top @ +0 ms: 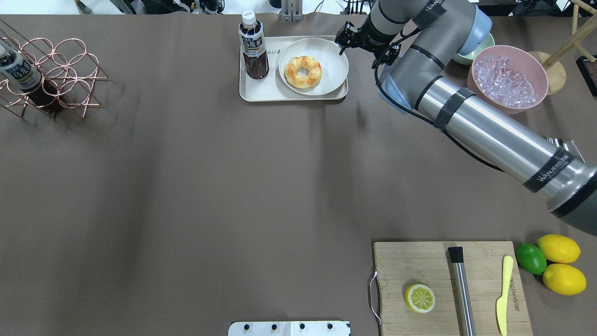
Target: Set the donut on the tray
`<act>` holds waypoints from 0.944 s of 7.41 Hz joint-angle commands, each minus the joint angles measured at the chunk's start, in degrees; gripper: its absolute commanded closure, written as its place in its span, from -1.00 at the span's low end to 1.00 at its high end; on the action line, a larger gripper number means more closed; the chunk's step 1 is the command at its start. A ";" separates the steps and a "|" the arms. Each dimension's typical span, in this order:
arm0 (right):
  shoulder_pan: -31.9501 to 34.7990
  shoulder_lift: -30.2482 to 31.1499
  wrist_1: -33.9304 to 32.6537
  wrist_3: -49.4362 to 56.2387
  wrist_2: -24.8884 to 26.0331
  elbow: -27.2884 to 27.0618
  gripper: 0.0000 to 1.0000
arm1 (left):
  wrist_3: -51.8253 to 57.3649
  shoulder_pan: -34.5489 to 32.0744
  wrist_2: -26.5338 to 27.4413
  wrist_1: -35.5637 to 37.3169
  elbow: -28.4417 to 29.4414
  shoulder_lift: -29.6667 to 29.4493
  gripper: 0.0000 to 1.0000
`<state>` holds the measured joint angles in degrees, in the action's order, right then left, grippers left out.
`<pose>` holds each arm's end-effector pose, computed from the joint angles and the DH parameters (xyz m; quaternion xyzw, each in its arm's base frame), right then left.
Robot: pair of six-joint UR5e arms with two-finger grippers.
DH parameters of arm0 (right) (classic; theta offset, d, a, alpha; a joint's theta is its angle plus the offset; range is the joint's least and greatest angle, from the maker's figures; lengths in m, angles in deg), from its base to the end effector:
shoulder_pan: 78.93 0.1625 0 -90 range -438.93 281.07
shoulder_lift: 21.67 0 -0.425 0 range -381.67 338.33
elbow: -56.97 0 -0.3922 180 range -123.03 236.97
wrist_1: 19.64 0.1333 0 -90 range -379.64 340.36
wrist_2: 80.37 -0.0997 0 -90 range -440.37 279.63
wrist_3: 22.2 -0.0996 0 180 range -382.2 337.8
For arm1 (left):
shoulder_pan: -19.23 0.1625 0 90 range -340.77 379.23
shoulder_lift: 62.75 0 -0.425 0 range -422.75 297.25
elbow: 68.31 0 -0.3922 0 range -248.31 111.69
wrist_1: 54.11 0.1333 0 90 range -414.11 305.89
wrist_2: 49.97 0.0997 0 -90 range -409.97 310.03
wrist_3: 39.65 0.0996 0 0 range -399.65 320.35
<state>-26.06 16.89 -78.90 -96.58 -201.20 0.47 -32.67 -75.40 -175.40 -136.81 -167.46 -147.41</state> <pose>-0.4388 -0.7158 0.2882 0.0234 -0.4647 0.1767 0.8673 -0.1113 -0.4388 0.6467 0.0019 0.3055 0.0103 0.9521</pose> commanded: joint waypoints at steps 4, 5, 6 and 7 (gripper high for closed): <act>13.97 33.11 -11.59 40.60 -11.76 -19.96 -0.98 | 0.05 -2.58 0.01 0.52 0.00 0.37 -0.96; 17.32 36.12 -11.59 42.55 -15.27 -21.62 -0.98 | 0.05 -3.71 0.01 0.60 0.18 0.38 -0.96; 18.57 37.28 -12.55 42.04 -17.66 -25.29 -0.98 | 0.05 -3.81 0.01 0.69 0.00 0.38 -0.96; 17.36 36.86 -17.17 40.12 -16.90 -28.63 -0.98 | 0.14 -3.90 0.01 1.39 0.35 0.20 -0.96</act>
<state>-9.07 52.54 -91.25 -55.27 -216.81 -22.88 -32.62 -78.94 -175.39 -136.15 -167.38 -147.07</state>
